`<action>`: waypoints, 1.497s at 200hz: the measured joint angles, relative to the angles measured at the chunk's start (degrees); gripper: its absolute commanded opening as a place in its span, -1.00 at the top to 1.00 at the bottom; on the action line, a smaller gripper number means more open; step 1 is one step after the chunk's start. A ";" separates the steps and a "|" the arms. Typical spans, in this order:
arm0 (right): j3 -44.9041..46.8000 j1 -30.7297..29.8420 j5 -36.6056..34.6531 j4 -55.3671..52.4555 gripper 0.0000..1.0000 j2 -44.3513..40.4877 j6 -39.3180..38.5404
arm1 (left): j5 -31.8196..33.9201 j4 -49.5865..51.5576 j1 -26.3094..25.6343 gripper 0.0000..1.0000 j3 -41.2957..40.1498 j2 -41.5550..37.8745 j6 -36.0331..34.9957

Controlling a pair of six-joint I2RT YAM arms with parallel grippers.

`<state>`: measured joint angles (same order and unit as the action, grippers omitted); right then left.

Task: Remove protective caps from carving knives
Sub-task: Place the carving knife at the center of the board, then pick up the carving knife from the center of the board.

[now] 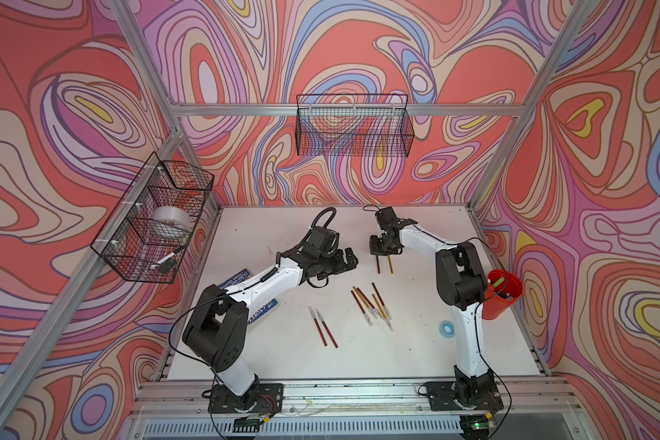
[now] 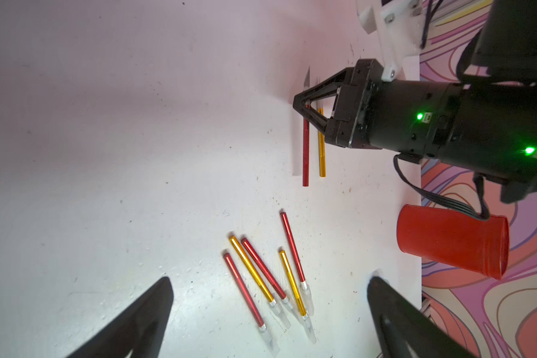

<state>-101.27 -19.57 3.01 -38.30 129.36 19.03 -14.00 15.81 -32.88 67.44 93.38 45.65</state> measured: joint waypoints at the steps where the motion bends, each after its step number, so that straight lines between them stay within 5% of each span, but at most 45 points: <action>1: -0.02 -0.02 -0.11 -0.02 1.00 0.07 0.00 | 0.04 0.04 0.04 -1.00 -0.13 -0.20 -0.02; 95: -2.34 0.09 -3.26 -0.98 0.53 1.97 -0.44 | 2.05 2.10 1.88 -1.00 -2.36 -4.09 -1.36; 237: -1.88 0.04 -3.19 -0.96 0.50 1.51 -0.31 | 2.25 3.28 2.19 -1.00 -2.73 -6.19 -2.12; 299: 3.76 -0.35 -3.45 -1.57 0.49 -7.26 -0.02 | 4.90 5.42 2.19 -1.00 -3.91 -12.70 -2.60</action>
<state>-97.51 -19.92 -0.45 -39.88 122.10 19.00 -9.10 21.23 -30.70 63.53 80.68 43.05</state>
